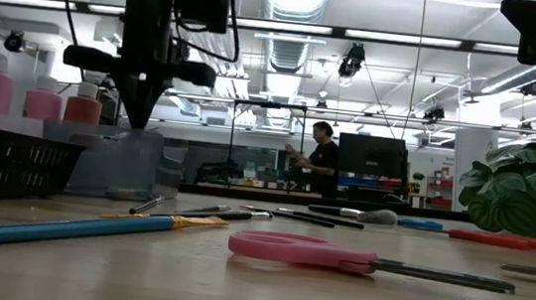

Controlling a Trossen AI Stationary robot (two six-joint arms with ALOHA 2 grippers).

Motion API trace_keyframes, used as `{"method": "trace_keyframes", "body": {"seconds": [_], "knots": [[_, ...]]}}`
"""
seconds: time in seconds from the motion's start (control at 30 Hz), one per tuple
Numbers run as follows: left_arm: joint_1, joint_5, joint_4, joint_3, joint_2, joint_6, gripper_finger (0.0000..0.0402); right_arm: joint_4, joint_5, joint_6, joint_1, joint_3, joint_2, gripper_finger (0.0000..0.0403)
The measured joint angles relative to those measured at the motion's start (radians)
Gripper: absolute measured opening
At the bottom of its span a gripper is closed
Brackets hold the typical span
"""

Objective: Pick & Place Paint Supplies
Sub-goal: Put the black brush into the black bin

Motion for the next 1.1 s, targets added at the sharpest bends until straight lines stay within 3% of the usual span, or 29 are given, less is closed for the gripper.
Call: {"method": "trace_keyframes", "body": {"seconds": [0.3,0.63,0.97,1.1], "knots": [[0.005,0.064,0.062,-0.081,0.014,-0.015,0.0008,0.000,0.000,0.000,0.000,0.000,0.000,0.0341],[0.010,0.071,0.057,-0.087,0.013,-0.010,0.0009,0.000,0.000,-0.001,0.000,0.000,0.000,0.0341],[0.010,0.079,0.068,-0.087,0.013,-0.006,0.0091,0.000,0.000,-0.001,0.000,0.000,0.000,0.0341],[0.010,0.079,0.070,-0.087,0.013,-0.002,0.0104,0.000,0.000,-0.002,0.000,0.000,0.000,0.0341]]}}
